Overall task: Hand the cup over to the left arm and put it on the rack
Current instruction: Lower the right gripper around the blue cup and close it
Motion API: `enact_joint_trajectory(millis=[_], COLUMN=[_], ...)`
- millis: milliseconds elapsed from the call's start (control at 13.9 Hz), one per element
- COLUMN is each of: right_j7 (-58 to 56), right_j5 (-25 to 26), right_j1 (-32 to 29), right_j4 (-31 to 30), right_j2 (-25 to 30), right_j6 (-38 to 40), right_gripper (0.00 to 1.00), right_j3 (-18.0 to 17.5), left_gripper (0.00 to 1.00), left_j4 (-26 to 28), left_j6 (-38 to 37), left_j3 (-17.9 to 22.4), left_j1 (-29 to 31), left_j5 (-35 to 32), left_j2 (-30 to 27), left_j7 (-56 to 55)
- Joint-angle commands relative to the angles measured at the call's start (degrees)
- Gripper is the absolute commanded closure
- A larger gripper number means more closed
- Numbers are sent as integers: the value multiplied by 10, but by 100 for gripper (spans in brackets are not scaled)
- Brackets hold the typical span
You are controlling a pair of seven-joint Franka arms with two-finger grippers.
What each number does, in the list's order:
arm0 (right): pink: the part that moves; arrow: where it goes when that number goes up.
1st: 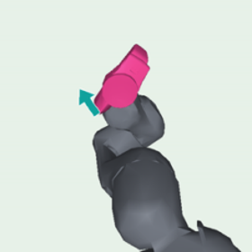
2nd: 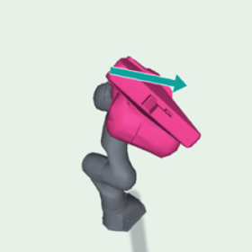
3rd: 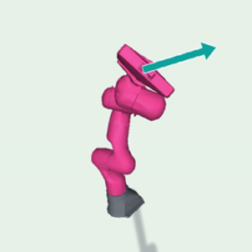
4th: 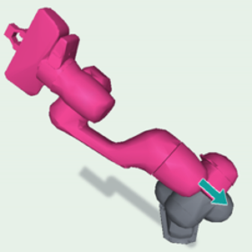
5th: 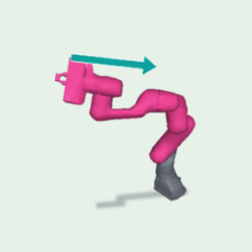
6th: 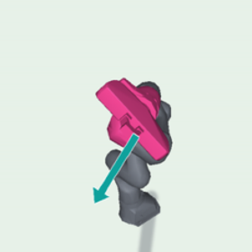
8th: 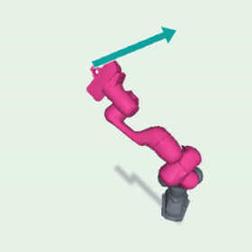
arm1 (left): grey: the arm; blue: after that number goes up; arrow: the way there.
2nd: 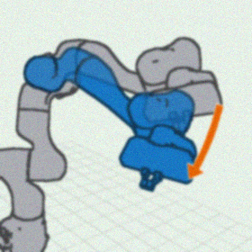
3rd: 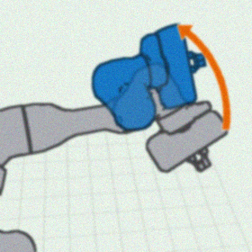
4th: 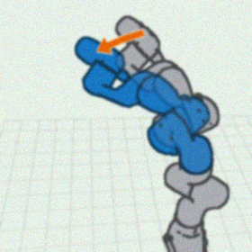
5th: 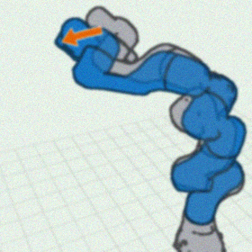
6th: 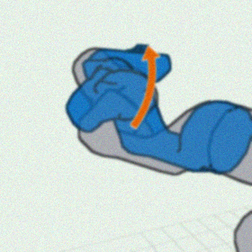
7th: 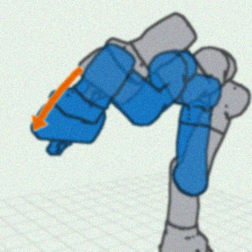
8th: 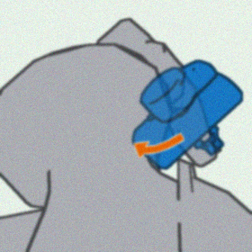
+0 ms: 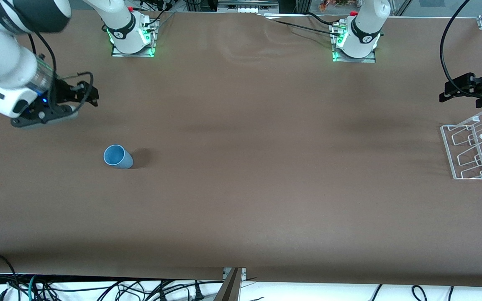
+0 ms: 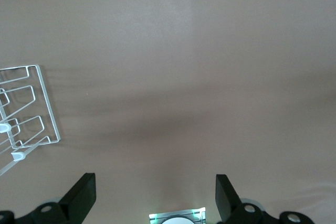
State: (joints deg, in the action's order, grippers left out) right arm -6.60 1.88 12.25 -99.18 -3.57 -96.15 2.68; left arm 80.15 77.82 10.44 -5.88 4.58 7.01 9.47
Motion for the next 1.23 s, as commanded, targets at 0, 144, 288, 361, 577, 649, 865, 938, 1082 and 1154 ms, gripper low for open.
enact_joint_trajectory(millis=[0,144,288,361,577,649,865,938,1082,1154], right_j7=[-41,-72,-74,-74,-74,-74,-74,-74,-75,-75], right_j5=[6,6,5,4,2,1,1,1,1,1], right_j1=[-4,-4,-4,-5,-10,-10,-10,-10,-10,-11], right_j4=[-80,-103,-104,-105,-105,-105,-105,-107,-109,-109], right_j2=[10,-26,-63,-78,-134,-150,-180,-184,-194,-205], right_j6=[-93,-155,-188,-205,-266,-285,-314,-315,-327,-343], right_gripper=[1,1,1,1,1,1,2,2,4,5], right_j3=[17,42,50,50,50,49,49,49,49,49], left_gripper=[0,0,0,0,0,0,0,0,0,0], left_j4=[23,19,19,23,27,27,31,31,33,34], left_j6=[12,12,13,13,12,12,12,13,14,14], left_j3=[-8,-8,-8,-8,-25,-31,-34,-33,-33,-34], left_j1=[8,15,16,17,17,17,17,17,18,18], left_j5=[-13,-14,-12,-6,-3,3,6,7,18,22], left_j2=[-9,-6,-6,-3,-1,-1,5,14,20,27], left_j7=[-4,-7,-2,1,2,2,97,162,257,300])
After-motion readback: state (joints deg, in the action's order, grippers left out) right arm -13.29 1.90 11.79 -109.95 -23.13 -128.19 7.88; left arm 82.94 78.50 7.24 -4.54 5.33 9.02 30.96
